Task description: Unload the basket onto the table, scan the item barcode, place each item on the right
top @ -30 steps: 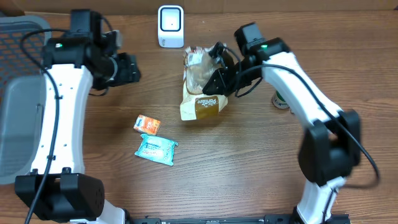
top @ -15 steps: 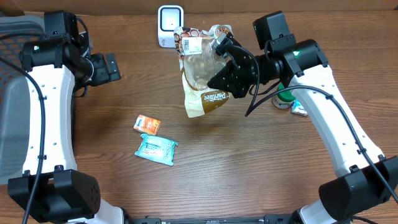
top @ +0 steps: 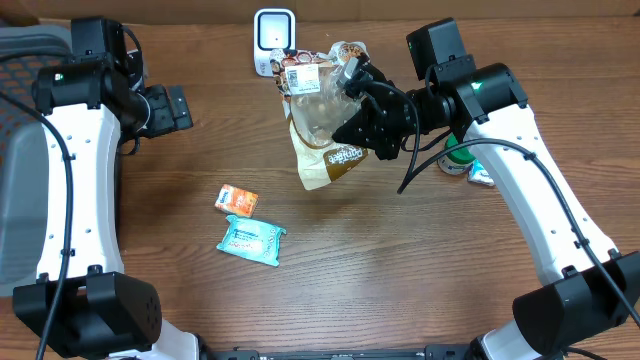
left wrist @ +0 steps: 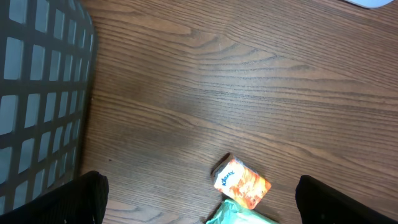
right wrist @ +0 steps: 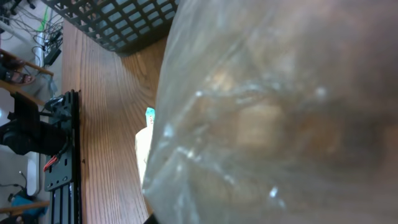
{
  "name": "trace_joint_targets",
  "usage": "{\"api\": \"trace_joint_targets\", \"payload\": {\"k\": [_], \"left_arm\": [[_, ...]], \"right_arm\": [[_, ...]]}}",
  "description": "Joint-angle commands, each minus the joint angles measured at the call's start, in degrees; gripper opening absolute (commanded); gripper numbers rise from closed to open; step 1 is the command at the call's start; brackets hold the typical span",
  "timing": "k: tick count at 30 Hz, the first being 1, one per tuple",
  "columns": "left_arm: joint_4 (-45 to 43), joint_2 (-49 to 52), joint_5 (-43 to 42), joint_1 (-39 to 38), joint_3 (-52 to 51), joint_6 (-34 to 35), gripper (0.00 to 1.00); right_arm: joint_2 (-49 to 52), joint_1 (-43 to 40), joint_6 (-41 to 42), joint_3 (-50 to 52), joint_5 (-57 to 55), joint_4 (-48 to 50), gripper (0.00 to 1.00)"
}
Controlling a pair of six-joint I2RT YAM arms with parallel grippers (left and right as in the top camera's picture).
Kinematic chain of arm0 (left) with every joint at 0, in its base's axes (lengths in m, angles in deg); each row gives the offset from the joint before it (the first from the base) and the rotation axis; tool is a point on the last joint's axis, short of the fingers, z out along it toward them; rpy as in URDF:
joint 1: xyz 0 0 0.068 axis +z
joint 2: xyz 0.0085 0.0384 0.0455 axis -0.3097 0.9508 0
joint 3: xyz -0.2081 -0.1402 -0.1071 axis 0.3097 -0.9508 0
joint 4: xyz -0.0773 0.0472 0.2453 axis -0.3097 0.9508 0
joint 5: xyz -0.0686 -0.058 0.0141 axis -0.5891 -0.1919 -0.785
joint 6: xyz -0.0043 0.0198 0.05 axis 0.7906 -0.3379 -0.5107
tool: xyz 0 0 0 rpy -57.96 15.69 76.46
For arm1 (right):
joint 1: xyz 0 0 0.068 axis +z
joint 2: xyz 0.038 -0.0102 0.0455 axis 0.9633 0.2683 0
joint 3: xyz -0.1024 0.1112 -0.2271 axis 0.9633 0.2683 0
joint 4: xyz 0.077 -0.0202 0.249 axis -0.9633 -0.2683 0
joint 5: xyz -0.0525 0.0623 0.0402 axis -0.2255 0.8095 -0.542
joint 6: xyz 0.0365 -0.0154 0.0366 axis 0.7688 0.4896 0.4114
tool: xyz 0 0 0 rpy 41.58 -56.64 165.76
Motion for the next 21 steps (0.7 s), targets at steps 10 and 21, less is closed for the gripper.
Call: {"api": "trace_joint_targets", "payload": {"k": [10, 21], "left_arm": [[-0.17, 0.46, 0.79, -0.02, 0.39, 0.17, 0.99], [-0.17, 0.46, 0.76, -0.02, 0.39, 0.17, 1.00]], "right_arm": [[-1.25, 0.24, -1.46, -2.29, 2.73, -3.82, 0.04], [-0.90, 0.24, 11.26, -11.56, -12.94, 4.02, 0.04]]}}
